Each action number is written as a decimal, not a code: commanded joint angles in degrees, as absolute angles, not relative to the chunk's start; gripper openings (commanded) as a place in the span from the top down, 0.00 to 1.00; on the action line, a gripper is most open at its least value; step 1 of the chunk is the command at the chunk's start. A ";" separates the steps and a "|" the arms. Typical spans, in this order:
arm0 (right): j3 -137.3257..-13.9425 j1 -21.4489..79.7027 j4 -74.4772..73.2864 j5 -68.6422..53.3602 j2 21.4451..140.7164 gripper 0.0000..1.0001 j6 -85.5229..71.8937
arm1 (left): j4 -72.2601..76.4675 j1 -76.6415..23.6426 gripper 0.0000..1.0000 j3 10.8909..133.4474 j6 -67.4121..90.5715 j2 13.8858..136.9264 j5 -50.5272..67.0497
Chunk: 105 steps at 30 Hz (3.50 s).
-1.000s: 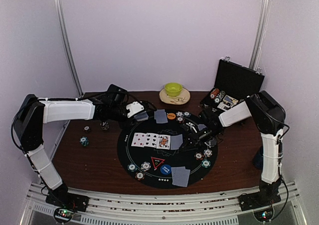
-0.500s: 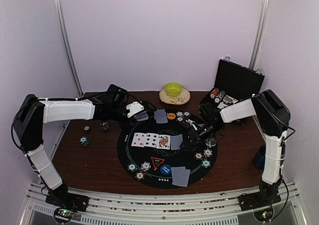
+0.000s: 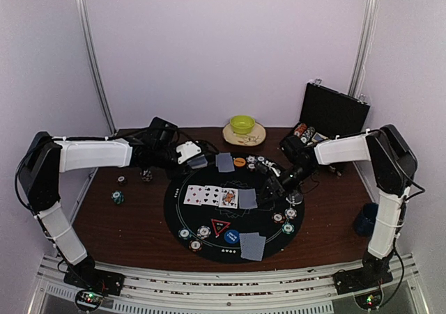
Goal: Distribute texas hold em gaming equipment
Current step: Place the poker card in the community card area, then pick up the poker card from the face-down deck piles.
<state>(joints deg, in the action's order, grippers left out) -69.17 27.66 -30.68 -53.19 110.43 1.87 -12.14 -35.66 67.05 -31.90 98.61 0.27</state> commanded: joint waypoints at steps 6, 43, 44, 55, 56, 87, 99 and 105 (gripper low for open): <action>-87.04 28.28 -37.48 -52.24 109.86 0.55 3.12 | -11.76 -35.67 0.89 68.85 -32.02 95.87 3.18; -106.81 34.61 -24.41 -62.26 127.10 0.51 -18.00 | -13.78 -41.34 0.89 70.29 -31.82 97.57 4.41; -107.12 34.62 -24.24 -62.12 127.42 0.51 -18.27 | -13.80 -41.44 0.89 70.31 -31.86 97.59 4.40; -110.86 35.54 -25.35 -60.25 131.92 0.52 -18.46 | -13.97 -42.19 0.89 70.31 -31.95 98.01 5.00; -111.36 35.70 -25.94 -60.11 132.26 0.52 -17.94 | -14.04 -42.19 0.89 70.36 -31.91 98.08 5.01; -112.00 36.12 -37.41 -50.54 130.44 0.68 -0.25 | -15.38 -42.10 0.89 69.61 -32.46 96.56 7.30; -113.94 34.89 -40.29 -54.27 129.77 0.77 1.66 | -15.12 -42.10 0.89 69.13 -32.59 96.99 6.60; -115.72 34.78 -44.53 -52.89 129.20 0.86 4.91 | -14.85 -42.11 0.89 68.99 -32.64 97.23 6.38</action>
<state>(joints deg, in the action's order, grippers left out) -114.28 35.70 -40.27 -55.59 131.61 1.80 -18.06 -41.89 68.18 -31.94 98.06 5.15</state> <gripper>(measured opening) 0.176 0.463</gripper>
